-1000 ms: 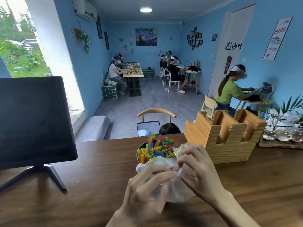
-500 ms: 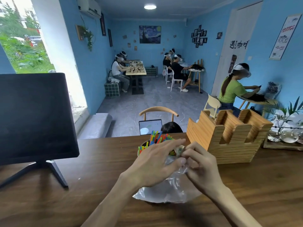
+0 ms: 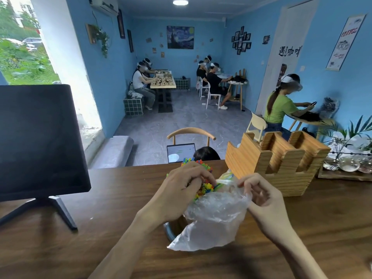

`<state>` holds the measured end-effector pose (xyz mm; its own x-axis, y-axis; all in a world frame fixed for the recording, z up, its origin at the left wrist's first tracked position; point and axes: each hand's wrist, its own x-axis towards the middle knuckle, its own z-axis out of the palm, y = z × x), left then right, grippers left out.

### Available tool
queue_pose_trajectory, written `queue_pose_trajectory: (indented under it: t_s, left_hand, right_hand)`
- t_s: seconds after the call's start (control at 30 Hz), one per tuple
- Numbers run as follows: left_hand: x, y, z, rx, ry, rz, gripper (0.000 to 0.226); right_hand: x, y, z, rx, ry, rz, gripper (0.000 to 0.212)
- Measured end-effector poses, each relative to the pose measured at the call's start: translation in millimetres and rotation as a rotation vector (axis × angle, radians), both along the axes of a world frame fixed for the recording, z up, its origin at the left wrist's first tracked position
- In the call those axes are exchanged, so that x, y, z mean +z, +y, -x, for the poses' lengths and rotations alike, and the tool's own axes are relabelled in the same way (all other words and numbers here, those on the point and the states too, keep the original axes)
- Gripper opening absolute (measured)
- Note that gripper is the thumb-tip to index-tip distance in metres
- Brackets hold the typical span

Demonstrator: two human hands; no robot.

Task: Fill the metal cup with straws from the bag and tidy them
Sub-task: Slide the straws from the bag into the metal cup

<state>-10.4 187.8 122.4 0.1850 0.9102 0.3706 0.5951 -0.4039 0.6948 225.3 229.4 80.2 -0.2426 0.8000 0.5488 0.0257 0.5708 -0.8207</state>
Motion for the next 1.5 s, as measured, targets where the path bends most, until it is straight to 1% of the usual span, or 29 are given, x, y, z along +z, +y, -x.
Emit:
queue_pose_trajectory:
  t_s: [0.03, 0.07, 0.1, 0.13, 0.17, 0.2, 0.23, 0.27, 0.33, 0.37, 0.4, 0.43, 0.53, 0.6, 0.7, 0.8, 0.87, 0.93, 1.0, 1.07, 1.13, 1.2, 1.23, 1.27, 1.33, 1.37, 1.4, 1.5]
  left_hand:
    - [0, 2, -2, 0.023, 0.051, -0.006, 0.037]
    - [0, 4, -6, 0.041, 0.139, -0.009, 0.033]
    - [1, 6, -10, 0.059, 0.231, -0.02, 0.025]
    - [2, 9, -14, 0.077, 0.287, -0.035, 0.014]
    - [3, 11, -18, 0.098, 0.307, -0.049, 0.01]
    - [5, 13, -21, 0.11, 0.306, -0.064, 0.015]
    - [5, 14, -23, 0.114, 0.306, -0.079, 0.021]
    - [4, 15, -25, 0.115, 0.309, -0.097, 0.027]
    - [1, 16, -28, 0.122, 0.302, -0.103, 0.043]
    - [0, 16, -29, 0.136, 0.289, -0.102, 0.047]
    - [0, 16, -29, 0.15, 0.276, -0.108, 0.046]
    - [-1, 17, -30, 0.165, 0.261, -0.118, 0.041]
    - [-1, 19, -33, 0.212, 0.225, -0.14, 0.022]
    - [0, 21, -35, 0.247, 0.213, -0.125, 0.021]
    - [1, 27, -40, 0.307, 0.226, -0.125, 0.023]
    - [3, 30, -43, 0.366, 0.192, -0.129, 0.022]
    - [2, 31, -43, 0.371, 0.186, -0.121, 0.023]
    - [0, 31, -44, 0.37, 0.21, -0.138, 0.026]
    - [-2, 31, -44, 0.379, 0.264, -0.145, 0.018]
    - [-2, 32, -43, 0.368, 0.287, -0.124, 0.017]
    - [-2, 33, -41, 0.345, 0.265, -0.116, 0.017]
    - [-2, 35, -39, 0.334, 0.229, -0.12, 0.017]
    - [-2, 35, -38, 0.338, 0.209, -0.124, 0.013]
    - [-3, 35, -38, 0.342, 0.188, -0.127, 0.012]
    - [-3, 33, -37, 0.354, 0.141, -0.107, 0.026]
    - [-3, 32, -36, 0.365, 0.113, -0.102, 0.029]
    - [-3, 31, -36, 0.373, 0.088, -0.108, 0.029]
    - [-2, 31, -35, 0.353, 0.045, -0.107, 0.019]
  right_hand:
    - [-3, 0, 0, 0.026, -0.007, 0.055, 0.045]
    - [-2, 0, 0, 0.076, -0.002, 0.121, 0.042]
    - [0, 3, 3, 0.121, 0.017, 0.2, 0.041]
    - [3, 7, 6, 0.139, 0.07, 0.287, 0.045]
    - [8, 10, 9, 0.142, 0.128, 0.35, 0.049]
    - [13, 12, 12, 0.133, 0.149, 0.35, 0.049]
    - [17, 12, 14, 0.115, 0.11, 0.285, 0.042]
    - [21, 10, 16, 0.085, 0.005, 0.188, 0.042]
    - [22, 8, 18, -0.03, -0.21, 0.048, 0.061]
    - [24, 11, 21, -0.106, -0.258, 0.008, 0.066]
    - [25, 13, 22, -0.162, -0.264, -0.021, 0.064]
    - [27, 17, 25, -0.196, -0.259, -0.052, 0.059]
    - [32, 28, 23, -0.218, -0.228, -0.025, 0.033]
    - [34, 32, 23, -0.198, -0.231, -0.015, 0.02]
    - [38, 35, 25, -0.108, -0.237, 0.039, 0.011]
    - [45, 34, 24, -0.053, -0.302, 0.009, 0.009]
    - [53, 35, 22, -0.038, -0.361, -0.023, 0.006]
    - [62, 35, 22, -0.016, -0.39, -0.058, 0.016]
    - [70, 37, 25, -0.013, -0.398, -0.106, 0.01]
    - [72, 39, 28, -0.026, -0.394, -0.151, 0.002]
    - [71, 43, 31, -0.054, -0.37, -0.16, 0.013]
    - [66, 47, 34, -0.102, -0.366, -0.173, 0.016]
    - [62, 50, 35, -0.134, -0.386, -0.191, 0.012]
    - [59, 51, 35, -0.16, -0.41, -0.203, 0.003]
    - [53, 51, 34, -0.208, -0.446, -0.248, 0.019]
    - [50, 51, 32, -0.22, -0.444, -0.268, 0.024]
    - [49, 51, 31, -0.216, -0.419, -0.272, 0.024]
    - [50, 51, 28, -0.14, -0.258, -0.167, 0.008]
